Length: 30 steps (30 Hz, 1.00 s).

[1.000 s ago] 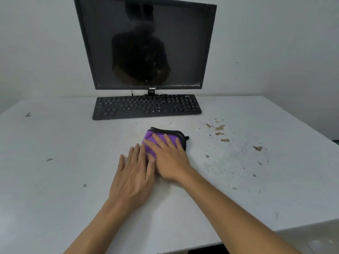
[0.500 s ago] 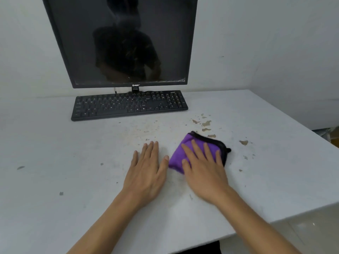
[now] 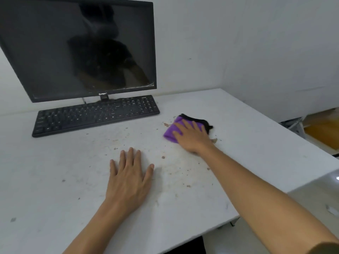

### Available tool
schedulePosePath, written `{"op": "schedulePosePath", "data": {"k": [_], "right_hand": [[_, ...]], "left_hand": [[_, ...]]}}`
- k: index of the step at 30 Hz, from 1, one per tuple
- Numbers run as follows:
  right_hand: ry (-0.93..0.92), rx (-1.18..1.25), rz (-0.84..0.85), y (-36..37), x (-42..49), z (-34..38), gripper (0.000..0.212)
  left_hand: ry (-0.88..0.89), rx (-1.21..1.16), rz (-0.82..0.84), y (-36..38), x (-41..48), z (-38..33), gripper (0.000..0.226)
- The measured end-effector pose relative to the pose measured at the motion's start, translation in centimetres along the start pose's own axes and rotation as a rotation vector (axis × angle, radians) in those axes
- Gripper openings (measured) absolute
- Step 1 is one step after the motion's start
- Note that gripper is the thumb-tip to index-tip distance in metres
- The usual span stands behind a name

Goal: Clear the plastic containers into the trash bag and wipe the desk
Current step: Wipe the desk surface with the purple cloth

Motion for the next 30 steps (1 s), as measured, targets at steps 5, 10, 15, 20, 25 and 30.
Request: {"op": "schedulePosePath", "data": {"k": [5, 10, 15, 20, 25, 30], "right_hand": [[0.102, 0.006, -0.075, -1.1, -7.9, -4.0, 0.059], [-0.067, -0.003, -0.067, -0.4, -14.5, 1.9, 0.060], [-0.222, -0.001, -0.016, 0.3, -12.0, 4.9, 0.064], [-0.301, 0.025, 0.031, 1.3, -4.3, 7.2, 0.063], [-0.196, 0.082, 0.014, 0.7, 2.1, 5.9, 0.065], [0.143, 0.006, -0.049, -2.3, 4.6, -8.2, 0.064]], "left_hand": [[0.053, -0.047, 0.011, 0.4, 0.5, -2.2, 0.071], [0.135, -0.149, 0.047, 0.9, 0.8, -6.4, 0.078], [0.091, -0.211, -0.011, 0.9, 1.7, -6.2, 0.072], [-0.007, -0.307, -0.121, 0.5, 3.8, -4.9, 0.082], [-0.008, -0.154, -0.065, 1.4, 3.6, -4.9, 0.082], [0.008, -0.068, -0.022, 1.7, 3.2, -5.2, 0.078]]}}
Point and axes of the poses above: each hand's wrist, its own x-axis towards the middle knuckle, its own y-axis out of the palm, z = x × y, the point moved 10 cm from there along x, towards the middle knuckle, and after that the axes turned 8 degrees about -z, right-handed, at the moved point
